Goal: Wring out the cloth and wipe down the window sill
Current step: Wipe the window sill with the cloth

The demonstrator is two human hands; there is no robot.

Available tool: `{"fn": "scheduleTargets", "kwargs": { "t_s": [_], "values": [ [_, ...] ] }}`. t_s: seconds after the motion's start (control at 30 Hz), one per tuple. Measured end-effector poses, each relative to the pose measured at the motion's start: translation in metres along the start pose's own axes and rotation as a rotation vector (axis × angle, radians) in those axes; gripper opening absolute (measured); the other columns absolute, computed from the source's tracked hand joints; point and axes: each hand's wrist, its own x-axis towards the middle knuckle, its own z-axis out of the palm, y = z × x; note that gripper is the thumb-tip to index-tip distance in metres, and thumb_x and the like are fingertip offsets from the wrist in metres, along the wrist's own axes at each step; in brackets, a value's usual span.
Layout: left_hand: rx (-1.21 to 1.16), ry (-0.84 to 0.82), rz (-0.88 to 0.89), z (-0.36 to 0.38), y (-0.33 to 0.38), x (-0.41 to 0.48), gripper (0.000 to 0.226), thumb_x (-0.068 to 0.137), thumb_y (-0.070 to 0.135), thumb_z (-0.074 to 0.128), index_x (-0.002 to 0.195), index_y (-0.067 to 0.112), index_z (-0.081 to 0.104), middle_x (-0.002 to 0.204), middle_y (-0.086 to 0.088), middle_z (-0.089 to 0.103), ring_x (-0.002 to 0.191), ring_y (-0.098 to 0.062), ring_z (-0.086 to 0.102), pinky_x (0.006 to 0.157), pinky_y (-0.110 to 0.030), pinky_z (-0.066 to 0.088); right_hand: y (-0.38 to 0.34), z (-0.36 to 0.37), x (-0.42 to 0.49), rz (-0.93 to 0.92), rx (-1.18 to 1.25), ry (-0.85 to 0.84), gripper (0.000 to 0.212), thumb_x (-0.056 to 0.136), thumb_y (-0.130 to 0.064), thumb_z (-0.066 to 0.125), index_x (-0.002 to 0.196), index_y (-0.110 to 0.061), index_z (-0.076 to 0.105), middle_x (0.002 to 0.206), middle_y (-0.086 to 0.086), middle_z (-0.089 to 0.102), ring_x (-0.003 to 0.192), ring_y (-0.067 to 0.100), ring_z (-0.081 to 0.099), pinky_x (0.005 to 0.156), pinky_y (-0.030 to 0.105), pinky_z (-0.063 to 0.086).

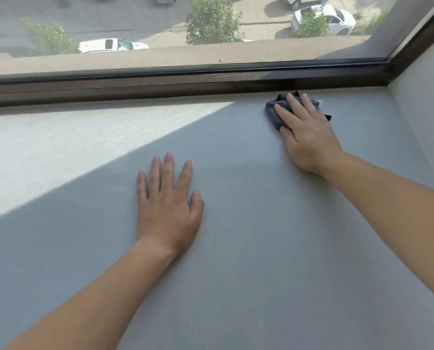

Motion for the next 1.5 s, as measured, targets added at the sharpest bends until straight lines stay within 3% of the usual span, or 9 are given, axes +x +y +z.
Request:
{"fn": "scheduleTargets", "kwargs": {
  "t_s": [0.13, 0.2, 0.33, 0.57, 0.77, 0.93, 1.17, 1.37, 1.5],
  "values": [
    [-0.036, 0.026, 0.025, -0.006, 0.013, 0.000, 0.067, 0.093, 0.039, 0.020, 0.158, 0.022, 0.017, 0.167, -0.009, 0.002, 0.153, -0.024, -0.010, 0.121, -0.051, -0.011, 0.019, -0.002, -0.003, 0.360, 0.003, 0.069, 0.053, 0.105, -0.035, 0.030, 0.157, -0.028, 0.026, 0.168, 0.003, 0.010, 0.155, 0.027, -0.002, 0.124, 0.051, -0.001],
    [-0.128, 0.068, 0.076, -0.009, 0.033, -0.005, 0.064, 0.092, 0.030, 0.030, 0.155, 0.017, 0.027, 0.166, -0.011, 0.011, 0.154, -0.026, -0.001, 0.122, -0.051, -0.008, -0.005, 0.008, -0.017, 0.284, 0.010, 0.079, 0.053, 0.104, -0.037, 0.029, 0.157, -0.030, 0.026, 0.168, 0.002, 0.010, 0.155, 0.027, -0.003, 0.124, 0.051, -0.001],
    [-0.262, 0.053, 0.163, -0.003, 0.081, -0.027, 0.062, 0.091, 0.028, 0.039, 0.151, 0.014, 0.036, 0.164, -0.012, 0.020, 0.154, -0.025, 0.007, 0.123, -0.050, -0.003, -0.019, 0.020, -0.066, -0.085, 0.025, -0.006, 0.052, 0.103, -0.039, 0.030, 0.154, -0.032, 0.029, 0.168, -0.003, 0.013, 0.155, 0.024, 0.001, 0.125, 0.048, 0.002],
    [-0.126, -0.014, 0.186, 0.024, 0.098, -0.058, 0.068, 0.092, 0.042, 0.029, 0.154, 0.014, 0.032, 0.166, -0.011, 0.010, 0.154, -0.024, -0.001, 0.123, -0.050, -0.001, 0.021, 0.008, -0.066, 0.310, 0.004, 0.044, 0.054, 0.105, -0.034, 0.029, 0.158, -0.029, 0.022, 0.169, 0.000, 0.007, 0.155, 0.025, -0.006, 0.124, 0.050, -0.001],
    [-0.036, -0.021, 0.162, 0.028, 0.096, -0.058, 0.074, 0.090, 0.048, 0.021, 0.157, 0.015, 0.023, 0.167, -0.011, 0.003, 0.154, -0.022, -0.007, 0.123, -0.050, -0.006, -0.015, 0.026, -0.141, -0.125, 0.019, -0.026, 0.055, 0.102, -0.030, 0.037, 0.157, -0.029, 0.026, 0.168, -0.002, 0.011, 0.155, 0.023, -0.003, 0.124, 0.046, -0.004],
    [-0.025, -0.022, 0.158, 0.022, 0.094, -0.059, 0.076, 0.089, 0.050, 0.019, 0.157, 0.016, 0.022, 0.167, -0.010, 0.003, 0.154, -0.022, -0.007, 0.122, -0.048, -0.008, 0.027, 0.007, -0.139, 0.235, 0.018, 0.008, 0.055, 0.104, -0.030, 0.033, 0.158, -0.027, 0.023, 0.169, 0.001, 0.006, 0.155, 0.024, -0.007, 0.124, 0.049, -0.003],
    [0.007, -0.053, 0.139, 0.018, 0.093, -0.063, 0.074, 0.090, 0.051, 0.018, 0.158, 0.020, 0.013, 0.167, -0.006, -0.006, 0.153, -0.018, -0.015, 0.122, -0.047, -0.009, -0.012, 0.018, -0.234, -0.177, 0.043, -0.040, 0.057, 0.099, -0.027, 0.040, 0.156, -0.026, 0.031, 0.167, 0.000, 0.016, 0.155, 0.023, 0.001, 0.124, 0.050, 0.005],
    [0.018, -0.031, 0.140, 0.021, 0.093, -0.059, 0.075, 0.088, 0.052, 0.017, 0.156, 0.020, 0.017, 0.168, -0.006, 0.000, 0.153, -0.018, -0.010, 0.122, -0.046, -0.009, 0.031, 0.005, -0.239, 0.191, 0.070, 0.049, 0.055, 0.102, -0.025, 0.034, 0.157, -0.022, 0.031, 0.168, 0.003, 0.014, 0.155, 0.026, 0.000, 0.124, 0.050, 0.002],
    [0.017, -0.009, 0.138, 0.025, 0.095, -0.060, 0.075, 0.089, 0.053, 0.018, 0.156, 0.021, 0.017, 0.168, -0.005, 0.000, 0.153, -0.017, -0.010, 0.122, -0.045, -0.011, -0.015, 0.023, -0.304, -0.067, 0.041, 0.041, 0.061, 0.096, -0.024, 0.042, 0.156, -0.022, 0.031, 0.167, 0.003, 0.016, 0.155, 0.027, 0.002, 0.123, 0.054, 0.008]
  ]
}}
